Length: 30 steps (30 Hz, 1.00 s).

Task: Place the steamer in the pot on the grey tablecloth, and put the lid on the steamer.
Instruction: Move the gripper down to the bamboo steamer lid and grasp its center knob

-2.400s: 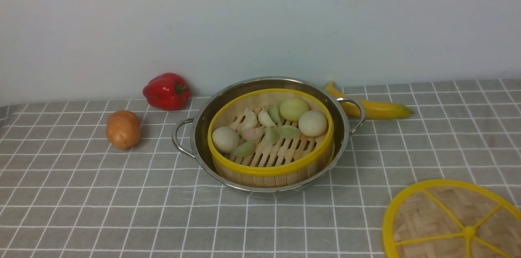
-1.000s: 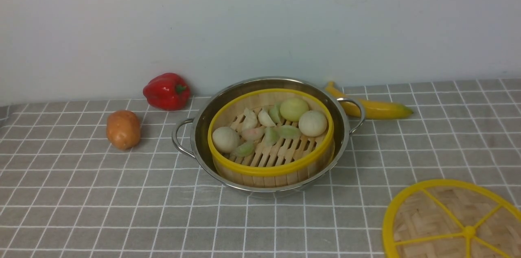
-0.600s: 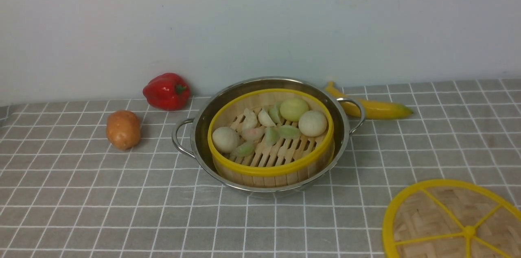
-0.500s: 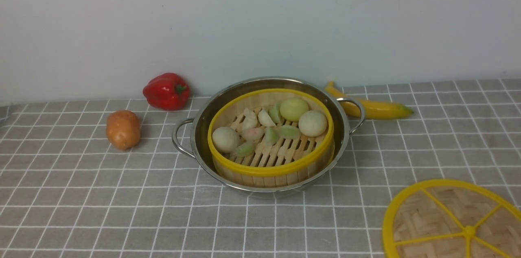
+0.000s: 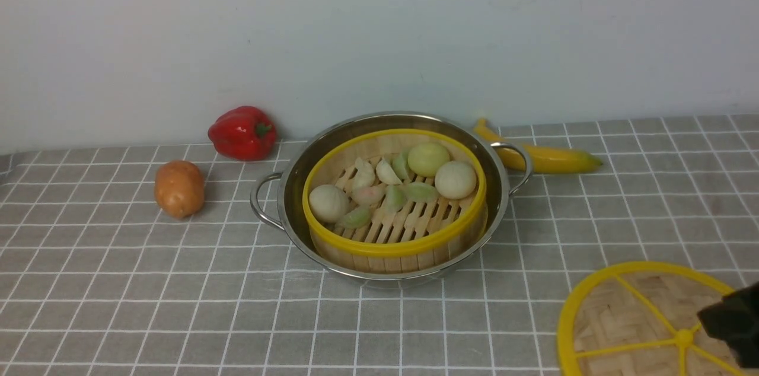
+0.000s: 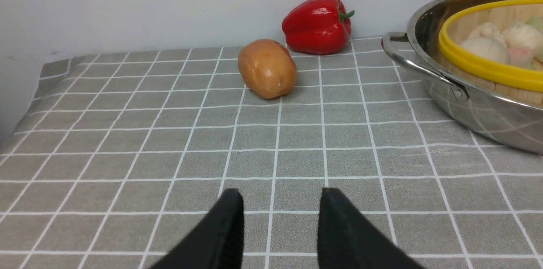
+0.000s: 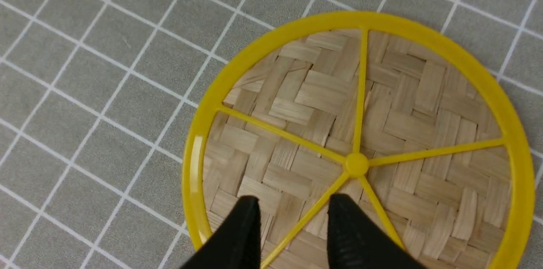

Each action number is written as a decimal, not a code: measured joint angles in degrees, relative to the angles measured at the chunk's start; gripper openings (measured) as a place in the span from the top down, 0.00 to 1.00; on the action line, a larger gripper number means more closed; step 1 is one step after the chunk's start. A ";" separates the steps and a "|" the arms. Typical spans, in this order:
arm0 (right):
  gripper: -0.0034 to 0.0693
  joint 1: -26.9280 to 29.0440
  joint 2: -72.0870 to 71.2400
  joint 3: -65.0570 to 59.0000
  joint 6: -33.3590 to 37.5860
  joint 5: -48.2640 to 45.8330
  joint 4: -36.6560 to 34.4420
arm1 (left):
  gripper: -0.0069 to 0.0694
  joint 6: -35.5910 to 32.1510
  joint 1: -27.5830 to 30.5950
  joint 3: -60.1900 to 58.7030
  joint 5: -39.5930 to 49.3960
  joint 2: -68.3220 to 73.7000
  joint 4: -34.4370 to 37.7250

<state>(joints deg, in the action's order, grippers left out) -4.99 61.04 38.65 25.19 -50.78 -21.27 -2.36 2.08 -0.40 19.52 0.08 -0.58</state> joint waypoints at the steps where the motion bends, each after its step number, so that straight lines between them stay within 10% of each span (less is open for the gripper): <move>1: 0.60 0.00 2.86 1.77 -0.10 -0.67 0.48 | 0.59 0.00 0.00 0.00 0.00 0.00 0.00; 30: 0.49 -8.14 26.86 11.20 -18.00 -2.65 20.97 | 0.59 0.00 -0.05 0.00 -0.05 0.00 0.00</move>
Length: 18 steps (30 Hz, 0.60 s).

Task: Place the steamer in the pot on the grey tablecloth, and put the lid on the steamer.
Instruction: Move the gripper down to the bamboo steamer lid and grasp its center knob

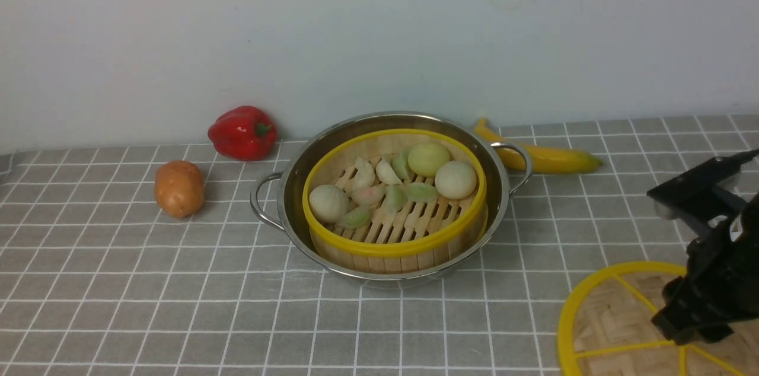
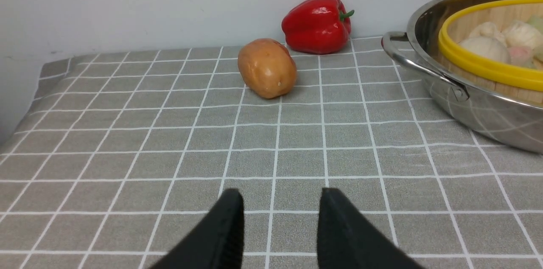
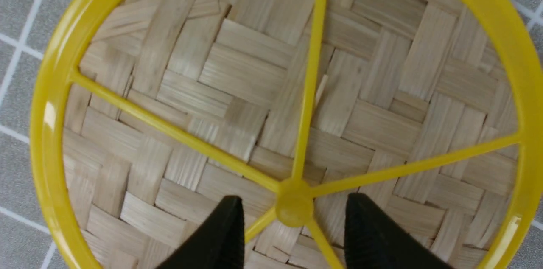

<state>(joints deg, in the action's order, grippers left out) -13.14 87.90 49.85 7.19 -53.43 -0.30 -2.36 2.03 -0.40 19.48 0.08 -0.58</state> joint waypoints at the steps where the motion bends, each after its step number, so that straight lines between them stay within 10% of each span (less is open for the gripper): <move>1: 0.49 0.00 0.00 0.00 -0.16 0.00 0.30 | 0.59 0.00 0.00 0.00 0.00 0.00 0.00; 18: 0.62 0.00 4.91 0.04 -0.75 -0.37 0.30 | 0.59 -0.25 0.00 0.00 0.00 0.00 0.00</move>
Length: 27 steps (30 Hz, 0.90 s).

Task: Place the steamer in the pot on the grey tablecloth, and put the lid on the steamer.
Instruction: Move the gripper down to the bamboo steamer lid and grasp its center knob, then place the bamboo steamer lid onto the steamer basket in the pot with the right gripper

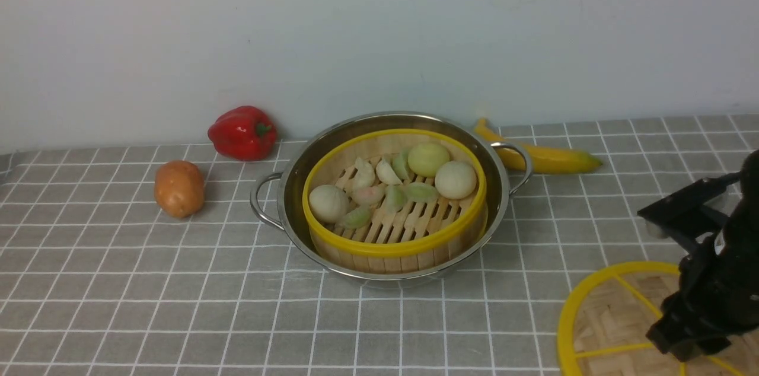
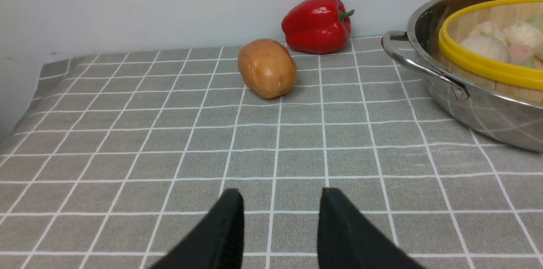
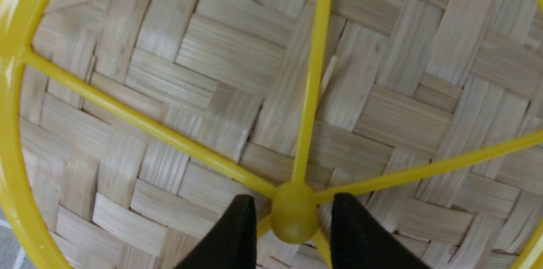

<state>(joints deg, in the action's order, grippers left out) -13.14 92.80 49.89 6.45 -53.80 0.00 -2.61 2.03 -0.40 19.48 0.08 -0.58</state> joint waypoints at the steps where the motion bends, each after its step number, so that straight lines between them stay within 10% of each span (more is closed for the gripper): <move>1: 0.66 0.00 0.06 0.00 0.00 -0.17 0.00 | 0.59 0.00 0.00 0.00 0.00 0.00 0.00; 27: 0.76 0.00 -6.39 13.67 1.71 -1.13 -1.82 | 0.59 0.00 0.00 0.00 0.00 0.00 0.00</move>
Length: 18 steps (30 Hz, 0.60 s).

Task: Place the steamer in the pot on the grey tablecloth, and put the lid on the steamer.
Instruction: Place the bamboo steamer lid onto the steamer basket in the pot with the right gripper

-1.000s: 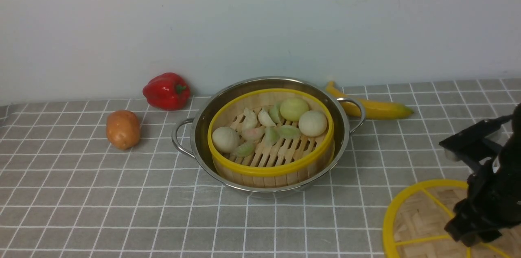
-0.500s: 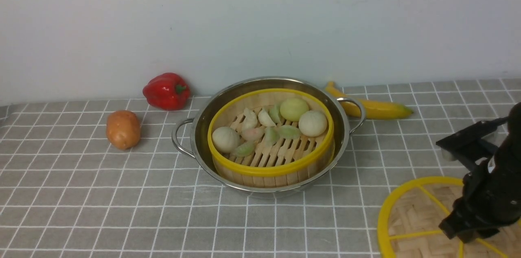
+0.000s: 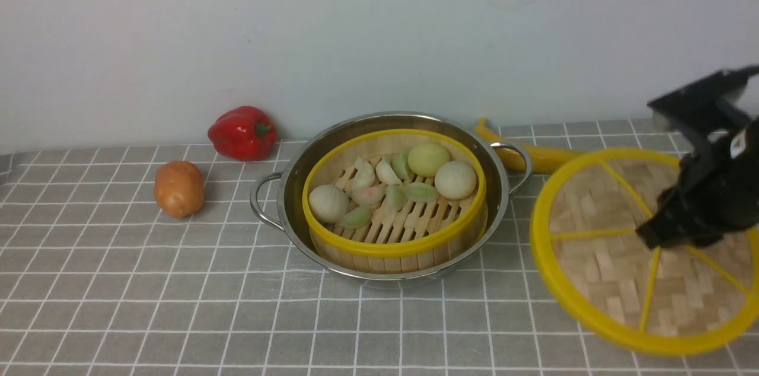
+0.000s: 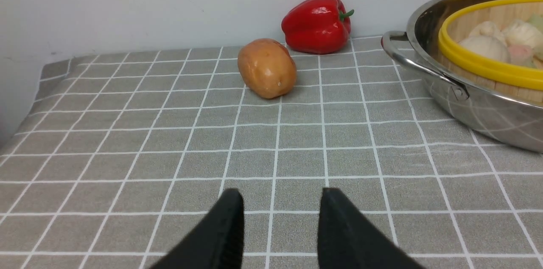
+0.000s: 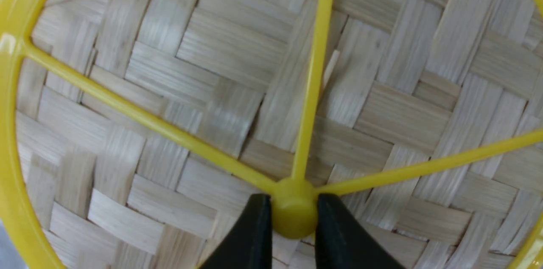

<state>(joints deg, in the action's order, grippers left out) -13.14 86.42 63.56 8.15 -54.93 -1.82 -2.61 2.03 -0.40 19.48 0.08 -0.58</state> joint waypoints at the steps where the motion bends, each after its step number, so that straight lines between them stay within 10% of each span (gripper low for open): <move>1: 0.76 0.00 -0.06 1.99 1.18 -0.25 -0.76 | 0.59 0.00 0.00 0.00 0.00 0.00 0.00; 9: 0.76 -3.47 2.83 13.94 16.66 -0.60 -16.33 | 0.59 0.00 0.00 0.00 0.00 -0.04 0.00; 18: 0.76 -11.66 14.02 25.36 23.41 -0.12 -17.82 | 0.59 0.00 0.00 0.00 0.00 -0.10 0.00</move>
<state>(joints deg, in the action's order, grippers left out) -24.80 100.44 88.92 31.56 -55.05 -19.64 -2.61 2.03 -0.40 19.48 -0.02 -0.58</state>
